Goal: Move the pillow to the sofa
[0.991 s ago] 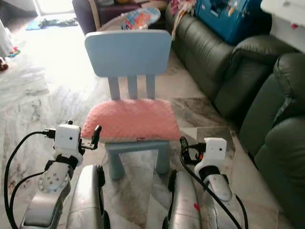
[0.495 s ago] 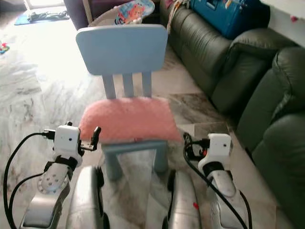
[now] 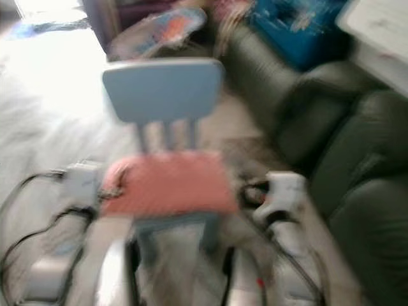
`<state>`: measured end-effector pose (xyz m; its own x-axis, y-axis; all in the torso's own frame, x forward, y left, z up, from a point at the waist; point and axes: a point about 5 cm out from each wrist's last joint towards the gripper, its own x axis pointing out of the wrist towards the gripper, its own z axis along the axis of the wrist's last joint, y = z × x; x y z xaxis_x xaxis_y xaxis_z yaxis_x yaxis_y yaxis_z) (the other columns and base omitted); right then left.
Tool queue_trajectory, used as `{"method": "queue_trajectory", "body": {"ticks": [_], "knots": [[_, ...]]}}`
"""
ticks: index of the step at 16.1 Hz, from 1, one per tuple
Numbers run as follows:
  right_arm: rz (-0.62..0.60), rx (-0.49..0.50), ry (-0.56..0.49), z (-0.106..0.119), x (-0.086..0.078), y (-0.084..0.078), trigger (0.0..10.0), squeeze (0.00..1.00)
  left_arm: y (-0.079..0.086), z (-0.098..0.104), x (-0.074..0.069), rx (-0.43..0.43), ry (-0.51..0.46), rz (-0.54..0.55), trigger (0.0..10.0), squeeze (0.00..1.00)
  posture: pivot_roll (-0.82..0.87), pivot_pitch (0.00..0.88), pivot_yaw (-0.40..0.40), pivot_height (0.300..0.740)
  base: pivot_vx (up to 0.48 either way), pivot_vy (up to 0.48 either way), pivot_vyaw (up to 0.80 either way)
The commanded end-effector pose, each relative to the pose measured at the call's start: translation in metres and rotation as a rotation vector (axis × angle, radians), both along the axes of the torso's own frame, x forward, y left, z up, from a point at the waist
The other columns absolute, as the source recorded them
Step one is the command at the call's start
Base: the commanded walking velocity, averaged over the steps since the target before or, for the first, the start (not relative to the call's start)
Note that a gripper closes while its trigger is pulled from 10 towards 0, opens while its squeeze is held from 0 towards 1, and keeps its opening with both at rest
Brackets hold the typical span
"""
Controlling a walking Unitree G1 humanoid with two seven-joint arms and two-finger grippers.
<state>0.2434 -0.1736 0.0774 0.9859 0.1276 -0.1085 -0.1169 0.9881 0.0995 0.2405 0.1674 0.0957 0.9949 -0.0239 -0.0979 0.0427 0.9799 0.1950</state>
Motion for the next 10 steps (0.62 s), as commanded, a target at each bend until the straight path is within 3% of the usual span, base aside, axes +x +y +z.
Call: {"method": "queue_trajectory", "body": {"ticks": [1,5,8,10], "knots": [[-0.037,-0.037,0.015,-0.0021,-0.0035,-0.0163,10.0,0.0,-0.0156,0.0006,0.0021,-0.031,-0.001,-0.044,10.0,0.0,0.03,0.003,-0.024,0.485,0.304,0.0,0.71],[-0.034,-0.028,0.016,-0.0026,-0.0034,-0.0149,10.0,0.0,-0.0147,0.0001,0.002,-0.028,0.004,-0.035,10.0,0.0,0.03,0.002,-0.025,0.485,0.262,0.0,0.7],[-0.03,-0.028,0.018,-0.003,-0.0031,-0.0155,10.0,0.0,-0.0154,-0.0001,0.0025,-0.032,0.004,-0.034,10.0,0.0,0.03,0.002,-0.026,0.485,0.179,0.0,0.15],[-0.029,-0.028,0.018,-0.0031,-0.0027,-0.0154,10.0,0.0,-0.0153,-0.0004,0.0021,-0.03,0.007,-0.035,10.0,0.0,0.03,0.003,-0.028,0.485,0.268,0.0,0.58]]}}
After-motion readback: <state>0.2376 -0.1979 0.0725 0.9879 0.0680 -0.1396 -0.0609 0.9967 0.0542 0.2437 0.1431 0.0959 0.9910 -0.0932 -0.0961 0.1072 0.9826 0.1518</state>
